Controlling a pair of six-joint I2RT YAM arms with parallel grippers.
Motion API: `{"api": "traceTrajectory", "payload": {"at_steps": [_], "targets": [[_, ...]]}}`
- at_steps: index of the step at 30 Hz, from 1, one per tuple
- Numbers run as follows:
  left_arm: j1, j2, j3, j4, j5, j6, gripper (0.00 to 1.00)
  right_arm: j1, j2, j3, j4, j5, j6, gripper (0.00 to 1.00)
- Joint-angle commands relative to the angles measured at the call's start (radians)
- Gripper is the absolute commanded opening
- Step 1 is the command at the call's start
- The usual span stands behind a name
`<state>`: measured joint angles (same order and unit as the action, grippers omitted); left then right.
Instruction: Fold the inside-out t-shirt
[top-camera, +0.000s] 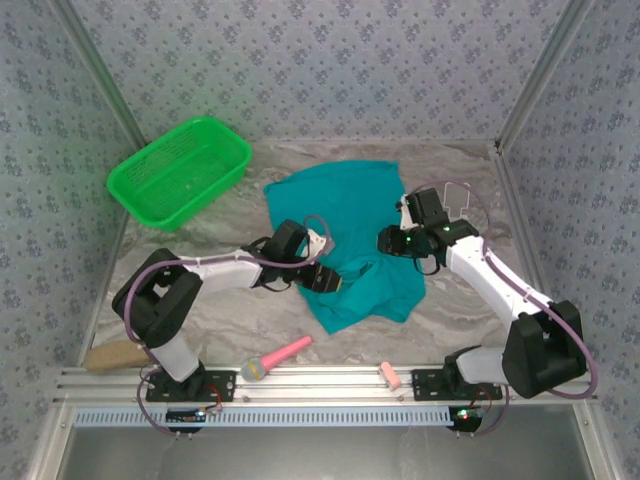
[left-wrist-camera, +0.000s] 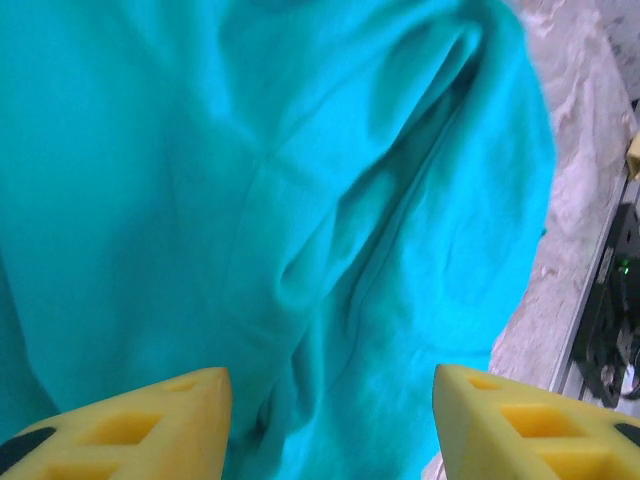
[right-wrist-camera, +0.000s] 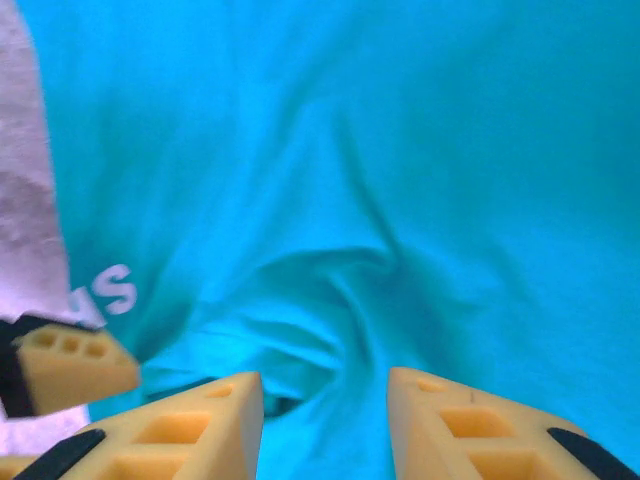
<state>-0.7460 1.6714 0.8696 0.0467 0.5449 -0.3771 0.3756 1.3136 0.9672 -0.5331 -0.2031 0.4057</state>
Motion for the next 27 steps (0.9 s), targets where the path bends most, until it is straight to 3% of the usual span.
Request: {"api": "traceTrajectory", "payload": {"at_steps": [1,9,12,13,16,18,22,27], "targets": [[0.000,0.001,0.067,-0.046,-0.081,0.045,0.56,0.056,0.040,0.003,-0.018,-0.069,0.077,0.39],[-0.008,0.163,0.145,0.015,-0.136,0.058,0.52,0.144,0.143,-0.052,0.113,-0.008,0.159,0.40],[-0.016,0.186,0.154,0.037,-0.116,0.054,0.45,0.143,0.197,-0.052,0.144,-0.021,0.151,0.40],[-0.015,0.187,0.151,0.046,-0.109,0.051,0.40,0.140,0.219,-0.036,0.134,-0.034,0.138,0.40],[-0.012,0.174,0.145,0.062,-0.063,0.048,0.09,0.135,0.254,-0.009,0.108,-0.011,0.116,0.38],[0.005,0.146,0.115,0.129,-0.004,0.018,0.00,0.117,0.251,-0.010,0.096,0.056,0.117,0.38],[0.052,0.111,0.056,0.282,0.142,-0.084,0.00,0.075,0.221,-0.032,0.100,0.163,0.086,0.36],[0.060,0.094,0.037,0.295,0.200,-0.111,0.03,0.071,0.120,-0.087,0.183,0.059,-0.085,0.38]]}}
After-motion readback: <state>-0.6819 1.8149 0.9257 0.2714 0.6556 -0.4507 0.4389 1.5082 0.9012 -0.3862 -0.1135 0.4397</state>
